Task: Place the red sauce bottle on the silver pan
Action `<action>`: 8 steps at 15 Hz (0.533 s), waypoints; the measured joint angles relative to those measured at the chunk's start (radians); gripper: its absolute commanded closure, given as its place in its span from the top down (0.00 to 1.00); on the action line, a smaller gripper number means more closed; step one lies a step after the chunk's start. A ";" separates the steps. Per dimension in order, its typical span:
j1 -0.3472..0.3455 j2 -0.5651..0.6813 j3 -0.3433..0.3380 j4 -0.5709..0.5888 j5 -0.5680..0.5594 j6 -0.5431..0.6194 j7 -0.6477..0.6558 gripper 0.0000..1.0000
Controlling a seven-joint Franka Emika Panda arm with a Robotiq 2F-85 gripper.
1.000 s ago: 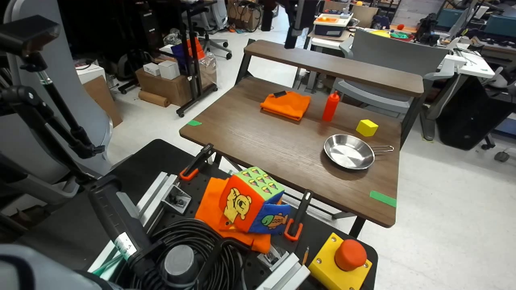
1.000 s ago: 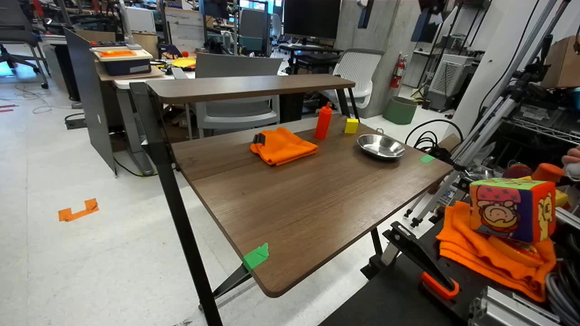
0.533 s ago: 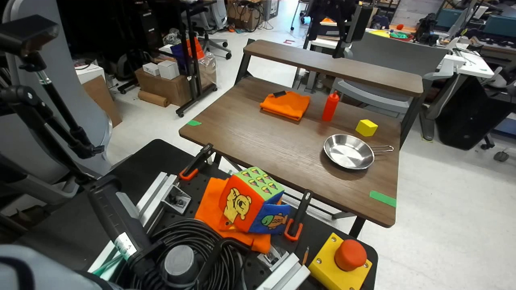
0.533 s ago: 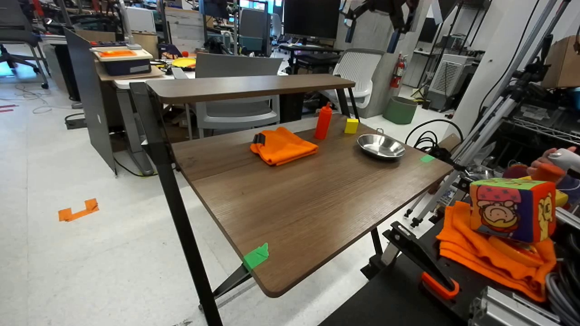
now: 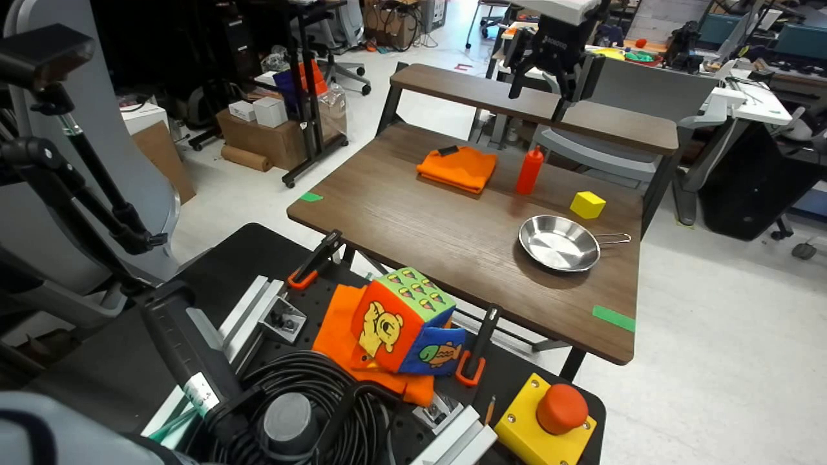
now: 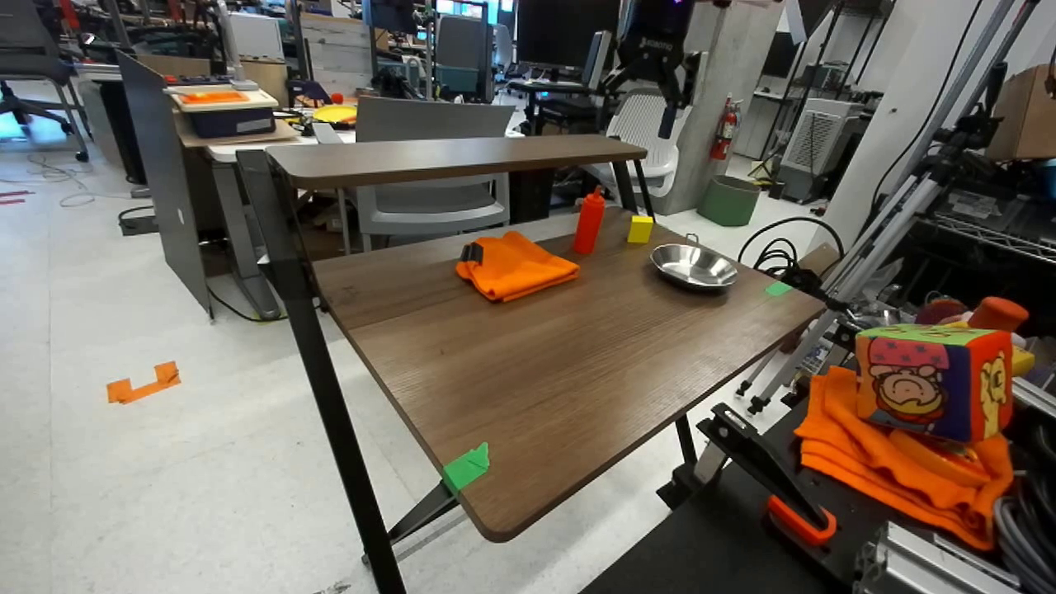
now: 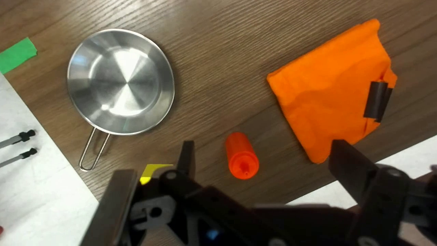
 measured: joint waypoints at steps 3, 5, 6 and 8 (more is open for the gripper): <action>0.014 0.094 0.000 0.085 -0.042 -0.002 -0.019 1.00; 0.023 0.156 -0.003 0.137 -0.075 -0.002 -0.019 1.00; 0.028 0.186 -0.006 0.162 -0.086 -0.003 -0.019 1.00; 0.032 0.243 -0.013 0.214 -0.103 -0.012 -0.019 1.00</action>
